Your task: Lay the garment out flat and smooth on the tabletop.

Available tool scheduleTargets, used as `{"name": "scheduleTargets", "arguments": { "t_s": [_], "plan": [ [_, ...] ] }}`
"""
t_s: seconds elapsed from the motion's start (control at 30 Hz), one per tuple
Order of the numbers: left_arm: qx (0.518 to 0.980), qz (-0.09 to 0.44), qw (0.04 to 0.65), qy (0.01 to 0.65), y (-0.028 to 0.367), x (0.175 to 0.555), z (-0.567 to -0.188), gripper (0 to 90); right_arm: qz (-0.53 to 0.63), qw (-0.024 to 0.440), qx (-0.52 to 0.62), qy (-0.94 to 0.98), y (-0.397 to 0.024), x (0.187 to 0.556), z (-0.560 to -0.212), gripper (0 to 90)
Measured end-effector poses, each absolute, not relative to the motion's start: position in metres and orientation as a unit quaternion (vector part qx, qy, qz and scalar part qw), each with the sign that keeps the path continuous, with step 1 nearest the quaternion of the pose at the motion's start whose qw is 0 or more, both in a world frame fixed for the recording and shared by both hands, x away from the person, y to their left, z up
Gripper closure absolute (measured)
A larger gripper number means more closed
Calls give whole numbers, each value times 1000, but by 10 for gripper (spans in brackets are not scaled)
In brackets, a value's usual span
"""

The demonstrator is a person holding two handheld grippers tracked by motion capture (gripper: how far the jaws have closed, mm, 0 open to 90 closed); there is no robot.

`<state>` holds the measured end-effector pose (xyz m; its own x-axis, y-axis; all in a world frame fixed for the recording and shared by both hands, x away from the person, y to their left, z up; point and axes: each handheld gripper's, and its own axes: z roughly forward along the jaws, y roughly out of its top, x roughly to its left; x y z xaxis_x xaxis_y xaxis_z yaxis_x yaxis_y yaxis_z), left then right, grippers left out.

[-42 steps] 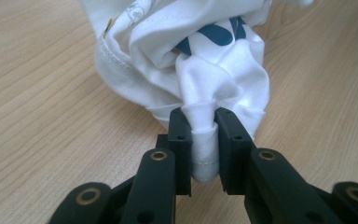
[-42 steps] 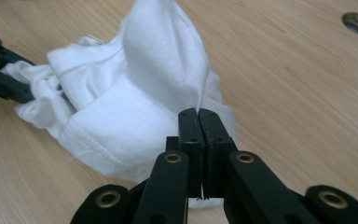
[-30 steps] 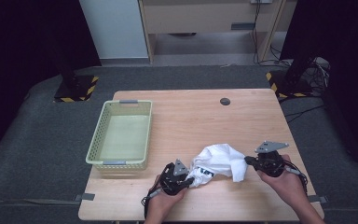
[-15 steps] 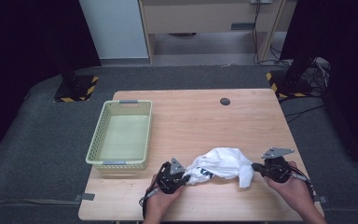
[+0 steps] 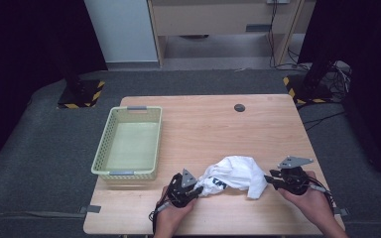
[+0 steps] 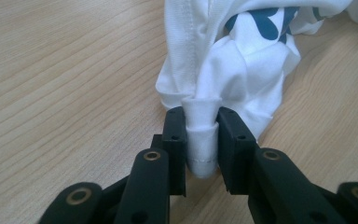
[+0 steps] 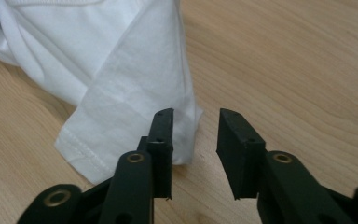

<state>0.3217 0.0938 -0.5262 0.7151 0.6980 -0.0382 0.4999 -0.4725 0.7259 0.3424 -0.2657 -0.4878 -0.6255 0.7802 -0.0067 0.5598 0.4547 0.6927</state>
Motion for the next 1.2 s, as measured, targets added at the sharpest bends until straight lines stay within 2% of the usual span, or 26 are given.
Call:
{"name": "scheduleTargets", "arguments": {
  "t_s": [0.4,0.9,1.07,1.2],
  "plan": [
    [846,134,375,354,95,323,-527,747,345,186,357,848,-245,343,-465,487],
    [839,139,379,365,100,326,-528,746,350,168,324,863,-217,357,-448,319],
    [839,140,379,365,100,326,-529,745,349,165,312,869,-208,366,-446,281],
    [838,139,380,365,102,330,-529,746,347,159,305,873,-201,375,-445,285]
  ]
}}
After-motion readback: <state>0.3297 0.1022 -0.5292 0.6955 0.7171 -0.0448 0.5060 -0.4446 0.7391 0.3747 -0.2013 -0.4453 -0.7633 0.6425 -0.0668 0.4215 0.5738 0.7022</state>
